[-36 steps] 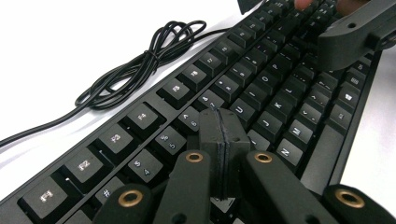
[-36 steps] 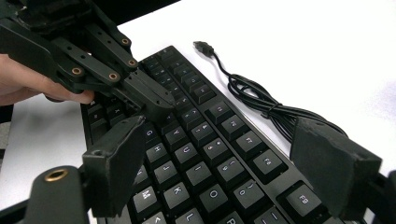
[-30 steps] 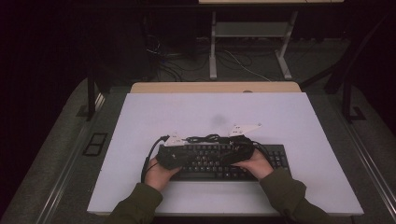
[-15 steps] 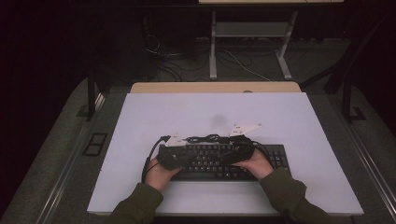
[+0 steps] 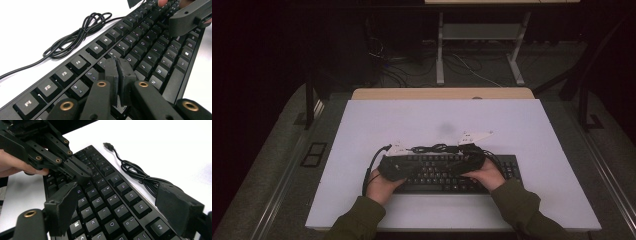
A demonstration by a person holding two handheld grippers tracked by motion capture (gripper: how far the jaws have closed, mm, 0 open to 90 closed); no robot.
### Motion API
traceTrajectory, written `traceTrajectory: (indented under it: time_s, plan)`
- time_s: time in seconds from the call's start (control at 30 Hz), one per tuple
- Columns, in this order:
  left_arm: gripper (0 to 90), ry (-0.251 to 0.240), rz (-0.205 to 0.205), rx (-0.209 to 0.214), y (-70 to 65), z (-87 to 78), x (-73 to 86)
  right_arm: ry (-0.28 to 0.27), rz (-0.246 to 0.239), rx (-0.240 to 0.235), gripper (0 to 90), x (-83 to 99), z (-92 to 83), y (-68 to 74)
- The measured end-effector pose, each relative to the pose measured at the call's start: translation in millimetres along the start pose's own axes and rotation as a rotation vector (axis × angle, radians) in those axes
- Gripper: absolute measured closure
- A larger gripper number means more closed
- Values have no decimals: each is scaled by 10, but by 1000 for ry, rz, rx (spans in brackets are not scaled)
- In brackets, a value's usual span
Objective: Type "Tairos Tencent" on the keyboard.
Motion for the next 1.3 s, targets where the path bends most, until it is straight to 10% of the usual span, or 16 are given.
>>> traceTrajectory:
  time_s: [0.7, 1.3]
  plan:
    - [371, -59, -20, 15, 64, -124, 25, 6, -3, 7, 180, 60, -147, -26]
    - [158, -120, -39, 9, 165, -399, 128, -33, 4, 35, 180, 151, -504, -20]
Point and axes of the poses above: each handheld gripper's, and its own axes: z roughly forward along the jaws, x roughly out of its underside, y roughly to its left, the point moved 1 cm from there along z, roughly forward along the jaws, and after that the axes turned 9 degrees about -x, right-handed, at the moved point
